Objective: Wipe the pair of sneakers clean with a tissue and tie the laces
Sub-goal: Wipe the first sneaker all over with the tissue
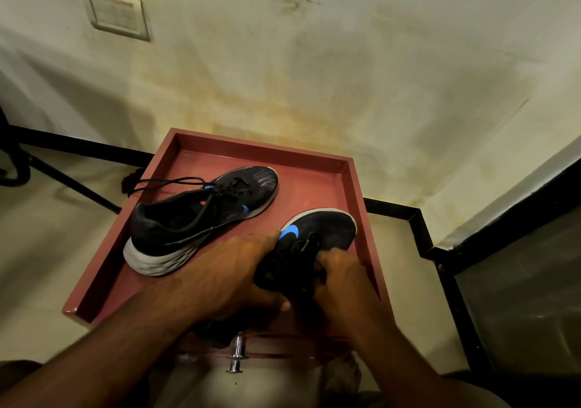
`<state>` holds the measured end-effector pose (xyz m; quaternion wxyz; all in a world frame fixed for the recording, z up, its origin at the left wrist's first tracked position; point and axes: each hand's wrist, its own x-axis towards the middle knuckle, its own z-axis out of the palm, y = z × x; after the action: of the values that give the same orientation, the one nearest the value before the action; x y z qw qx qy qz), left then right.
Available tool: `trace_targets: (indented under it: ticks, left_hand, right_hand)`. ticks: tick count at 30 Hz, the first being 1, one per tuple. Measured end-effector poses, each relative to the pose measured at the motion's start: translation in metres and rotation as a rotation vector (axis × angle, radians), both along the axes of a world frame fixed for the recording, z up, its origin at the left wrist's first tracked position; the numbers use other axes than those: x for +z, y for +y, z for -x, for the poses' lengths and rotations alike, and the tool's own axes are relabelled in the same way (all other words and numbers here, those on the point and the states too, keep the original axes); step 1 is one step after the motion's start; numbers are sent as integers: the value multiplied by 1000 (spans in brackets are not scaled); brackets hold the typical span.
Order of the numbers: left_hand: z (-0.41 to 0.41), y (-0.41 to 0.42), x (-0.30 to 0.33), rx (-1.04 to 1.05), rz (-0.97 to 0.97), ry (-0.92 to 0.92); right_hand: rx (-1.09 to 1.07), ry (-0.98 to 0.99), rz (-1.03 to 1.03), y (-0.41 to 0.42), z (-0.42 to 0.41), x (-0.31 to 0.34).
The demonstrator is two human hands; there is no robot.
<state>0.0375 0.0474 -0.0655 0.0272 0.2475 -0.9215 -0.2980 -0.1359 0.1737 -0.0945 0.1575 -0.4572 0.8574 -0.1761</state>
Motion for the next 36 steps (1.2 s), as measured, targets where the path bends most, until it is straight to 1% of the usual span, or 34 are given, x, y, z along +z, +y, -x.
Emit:
trace_targets:
  ticks: [1, 3, 4, 5, 6, 7, 8, 9, 10, 11, 12, 13, 14, 15, 16, 17, 18, 19, 20, 21, 22, 23, 24, 25, 26, 27, 28, 29, 30, 31, 32, 33, 35, 36]
  left_hand:
    - [0, 0, 0, -2, -2, -4]
    - [0, 0, -2, -9, 15, -6]
    - [0, 0, -3, -11, 28, -5]
    - [0, -1, -3, -13, 36, -6]
    - [0, -1, -3, -12, 38, -4]
    - [0, -1, -3, -11, 35, -2]
    - [0, 0, -2, -10, 32, 3]
    - [0, 0, -2, -10, 28, 7]
    - [0, 0, -2, -13, 27, 9]
    - [0, 1, -2, -15, 26, 9]
    - [0, 1, -3, -14, 29, 9]
    - [0, 0, -3, -12, 34, 10]
    - [0, 0, -2, -11, 39, 7]
    - [0, 1, -2, -11, 42, 3]
    - [0, 1, -1, -10, 48, 4]
    - [0, 1, -1, -9, 54, 6]
    - [0, 2, -1, -7, 56, 8]
    - [0, 2, -1, -4, 53, 8]
    - [0, 1, -2, -4, 50, 7]
    - [0, 1, -3, -6, 48, 1]
    - [1, 0, -3, -9, 48, -5]
    - [1, -1, -3, -11, 50, -9]
    - [1, -1, -3, -12, 53, -10]
    - [0, -1, -2, -11, 59, -9]
    - [0, 0, -2, -8, 64, -9]
    - [0, 0, -1, -9, 67, -9]
    - [0, 0, -2, -11, 63, -11]
    - [0, 0, -2, -11, 56, -10]
    - [0, 0, -1, -10, 52, -9]
    - [1, 0, -1, -12, 55, -8]
    - [1, 0, 0, -14, 65, -8]
    - [1, 1, 1, -17, 76, -6]
    - [0, 3, 4, -29, 93, 4]
    - [0, 4, 4, -33, 99, 10]
  right_hand:
    - [-41, 6, 87, 0, 4, 4]
    - [-189, 128, 364, -4, 25, 14]
    - [-235, 155, 455, -5, 32, 19]
    - [-234, 155, 455, -5, 34, 22]
    - [-189, 118, 384, -4, 30, 19]
    - [-115, 65, 221, -3, 21, 12]
    - [-31, -2, 15, -1, 10, 2]
    - [32, -15, -125, -1, 4, -8]
    - [31, -14, -136, -1, 2, -12]
    - [-11, 4, -35, -3, 7, -8]
    - [-75, 41, 145, -5, 15, 3]
    - [-161, 122, 322, -6, 28, 10]
    - [-232, 161, 440, -4, 38, 16]
    - [-245, 154, 472, -3, 41, 20]
    - [-210, 123, 417, -2, 39, 20]
    - [-141, 66, 286, -2, 31, 18]
    - [-48, -14, 45, -1, 17, 11]
    - [31, -40, -150, -1, 8, 4]
    - [61, -17, -209, -2, 5, 0]
    - [43, 6, -123, -4, 8, -1]
    - [-14, 27, 44, -5, 14, 6]
    - [-101, 92, 234, -7, 24, 13]
    - [-200, 139, 377, -7, 36, 18]
    - [-248, 150, 471, -5, 44, 21]
    - [-242, 143, 470, -5, 45, 21]
    - [-195, 119, 403, -5, 40, 16]
    - [-121, 67, 273, -5, 29, 9]
    - [-32, 23, 95, -4, 16, -1]
    - [38, 13, -28, -4, 7, -7]
    - [51, 18, -52, -3, 4, -9]
    - [18, 10, 17, -4, 7, -4]
    - [-43, 15, 135, -5, 15, 5]
    - [-203, 73, 333, -4, 39, 17]
    - [-251, 68, 399, -3, 46, 20]
